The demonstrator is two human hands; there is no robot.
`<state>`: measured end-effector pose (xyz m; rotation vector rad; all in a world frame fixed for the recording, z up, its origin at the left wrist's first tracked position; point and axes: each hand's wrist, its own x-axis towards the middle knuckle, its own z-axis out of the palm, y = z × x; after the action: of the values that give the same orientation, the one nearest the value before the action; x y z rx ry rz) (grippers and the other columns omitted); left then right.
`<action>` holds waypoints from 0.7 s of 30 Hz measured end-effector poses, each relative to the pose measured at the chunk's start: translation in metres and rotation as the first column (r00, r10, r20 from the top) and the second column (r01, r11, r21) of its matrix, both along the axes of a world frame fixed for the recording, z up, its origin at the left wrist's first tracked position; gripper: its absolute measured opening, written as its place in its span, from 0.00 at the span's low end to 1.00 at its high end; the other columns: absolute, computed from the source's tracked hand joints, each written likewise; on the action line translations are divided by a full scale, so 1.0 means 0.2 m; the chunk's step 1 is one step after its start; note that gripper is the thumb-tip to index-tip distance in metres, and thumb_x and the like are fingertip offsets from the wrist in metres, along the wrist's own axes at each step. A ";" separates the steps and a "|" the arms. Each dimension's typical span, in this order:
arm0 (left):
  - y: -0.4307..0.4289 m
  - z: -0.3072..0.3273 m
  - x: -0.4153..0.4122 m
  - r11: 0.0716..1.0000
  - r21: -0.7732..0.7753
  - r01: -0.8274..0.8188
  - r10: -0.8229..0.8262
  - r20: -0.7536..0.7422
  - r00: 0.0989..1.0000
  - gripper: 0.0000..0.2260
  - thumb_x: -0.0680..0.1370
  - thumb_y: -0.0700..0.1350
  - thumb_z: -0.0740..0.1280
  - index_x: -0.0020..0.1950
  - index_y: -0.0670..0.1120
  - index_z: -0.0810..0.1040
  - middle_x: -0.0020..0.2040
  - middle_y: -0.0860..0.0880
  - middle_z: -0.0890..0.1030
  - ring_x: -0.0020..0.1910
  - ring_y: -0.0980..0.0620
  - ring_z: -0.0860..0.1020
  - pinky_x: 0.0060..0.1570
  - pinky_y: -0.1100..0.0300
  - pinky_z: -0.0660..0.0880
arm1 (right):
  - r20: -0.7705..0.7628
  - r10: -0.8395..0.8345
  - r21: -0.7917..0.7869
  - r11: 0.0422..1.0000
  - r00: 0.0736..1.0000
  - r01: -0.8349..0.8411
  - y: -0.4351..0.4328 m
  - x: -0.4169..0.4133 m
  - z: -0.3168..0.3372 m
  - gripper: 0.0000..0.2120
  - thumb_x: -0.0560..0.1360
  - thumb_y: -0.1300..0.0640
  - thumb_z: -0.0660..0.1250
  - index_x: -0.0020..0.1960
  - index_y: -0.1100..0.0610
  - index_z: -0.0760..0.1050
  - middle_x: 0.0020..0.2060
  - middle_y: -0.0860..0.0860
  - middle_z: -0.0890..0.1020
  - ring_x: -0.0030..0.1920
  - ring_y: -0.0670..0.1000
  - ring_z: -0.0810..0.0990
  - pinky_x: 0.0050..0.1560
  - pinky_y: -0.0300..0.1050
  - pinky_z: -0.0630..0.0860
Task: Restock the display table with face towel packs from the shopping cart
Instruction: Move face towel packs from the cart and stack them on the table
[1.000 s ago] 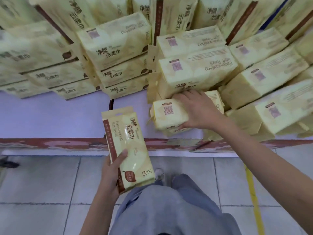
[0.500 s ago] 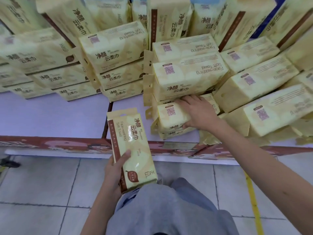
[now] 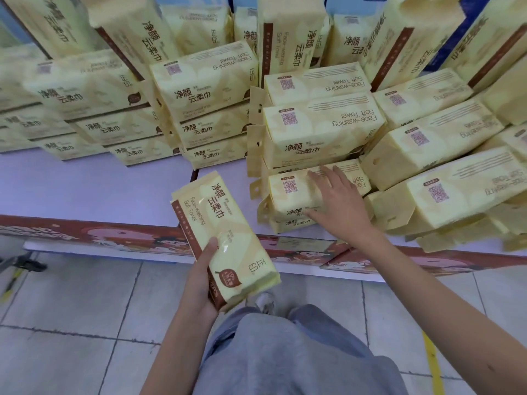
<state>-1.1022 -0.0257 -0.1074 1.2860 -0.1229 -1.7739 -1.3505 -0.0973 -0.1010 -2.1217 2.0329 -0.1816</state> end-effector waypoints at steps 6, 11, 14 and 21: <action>-0.01 0.10 -0.07 0.990 -0.133 -0.036 0.035 -0.009 0.999 0.13 0.77 0.51 0.63 0.59 0.50 0.77 0.49 0.49 0.85 0.45 0.50 0.84 0.41 0.52 0.82 | 0.651 -0.241 0.188 0.970 0.720 0.154 0.17 0.15 0.16 0.23 0.73 0.44 0.68 0.65 0.50 0.70 0.57 0.47 0.76 0.55 0.47 0.75 0.51 0.42 0.72; -0.02 0.14 -0.19 0.956 -0.290 -0.036 0.024 -0.044 0.999 0.29 0.73 0.53 0.68 0.72 0.48 0.68 0.65 0.44 0.78 0.63 0.43 0.76 0.57 0.46 0.77 | 0.738 -0.674 0.674 0.735 0.035 -0.064 0.28 0.31 0.17 0.42 0.59 0.40 0.76 0.68 0.53 0.66 0.57 0.52 0.78 0.49 0.49 0.79 0.41 0.44 0.77; -0.05 0.14 -0.23 0.927 -0.374 -0.008 -0.012 -0.049 0.999 0.30 0.72 0.51 0.69 0.73 0.47 0.66 0.66 0.43 0.76 0.65 0.43 0.75 0.62 0.42 0.73 | 0.709 -0.668 0.671 0.738 -0.225 -0.077 0.30 0.30 0.18 0.46 0.55 0.51 0.80 0.69 0.53 0.64 0.54 0.56 0.79 0.46 0.53 0.80 0.36 0.48 0.78; -0.19 0.24 -0.18 0.905 -0.409 0.122 -0.110 0.052 0.993 0.43 0.59 0.61 0.78 0.68 0.47 0.69 0.60 0.50 0.78 0.60 0.47 0.75 0.58 0.48 0.73 | 0.840 -0.513 0.531 0.845 -0.178 0.067 0.23 0.07 0.29 0.46 0.52 0.62 0.79 0.67 0.51 0.65 0.54 0.55 0.79 0.50 0.55 0.80 0.46 0.50 0.78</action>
<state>-1.1388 -0.0631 -0.0585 1.0106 -0.5705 -1.7124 -1.3366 -0.0504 -0.0439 -0.5130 1.2044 -1.0880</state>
